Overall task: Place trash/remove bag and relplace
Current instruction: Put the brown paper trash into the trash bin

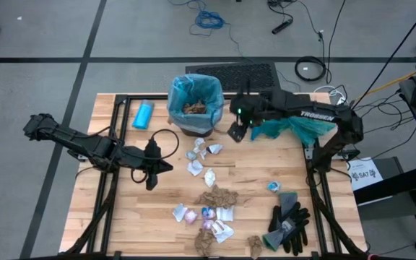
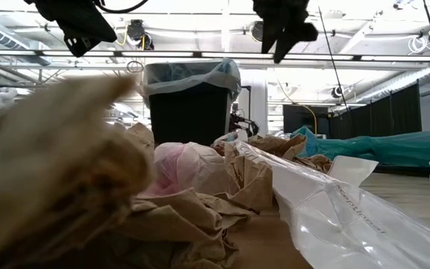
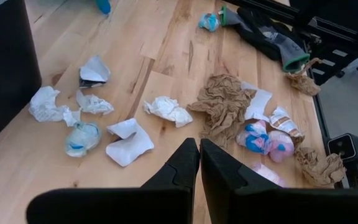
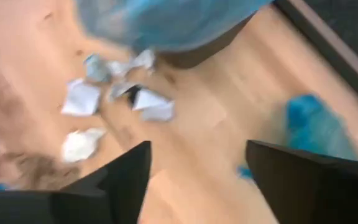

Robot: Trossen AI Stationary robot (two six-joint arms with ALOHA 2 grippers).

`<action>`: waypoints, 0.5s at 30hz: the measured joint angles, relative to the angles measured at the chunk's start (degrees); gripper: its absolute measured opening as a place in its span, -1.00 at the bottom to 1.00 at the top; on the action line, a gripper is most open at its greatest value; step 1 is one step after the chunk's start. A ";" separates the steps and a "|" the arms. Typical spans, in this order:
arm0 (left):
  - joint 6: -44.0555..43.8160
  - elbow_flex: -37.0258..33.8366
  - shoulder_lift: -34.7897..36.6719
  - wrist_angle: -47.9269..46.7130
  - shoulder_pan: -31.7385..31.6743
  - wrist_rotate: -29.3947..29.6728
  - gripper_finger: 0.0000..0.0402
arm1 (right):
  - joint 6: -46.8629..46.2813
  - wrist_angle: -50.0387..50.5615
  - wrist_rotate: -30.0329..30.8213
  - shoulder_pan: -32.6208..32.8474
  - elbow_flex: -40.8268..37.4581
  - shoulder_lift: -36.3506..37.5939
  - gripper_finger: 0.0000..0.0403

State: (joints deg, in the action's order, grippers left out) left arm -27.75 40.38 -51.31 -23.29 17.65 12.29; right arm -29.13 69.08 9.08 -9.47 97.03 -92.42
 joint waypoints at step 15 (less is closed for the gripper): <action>-0.29 0.00 -0.02 0.00 0.00 -3.90 -0.89 | -35.56 2.64 3.15 24.29 0.00 -0.87 -0.24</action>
State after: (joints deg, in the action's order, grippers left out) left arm -28.03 40.38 -51.33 -23.29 17.65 8.39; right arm -64.69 71.72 12.23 14.82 97.03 -93.29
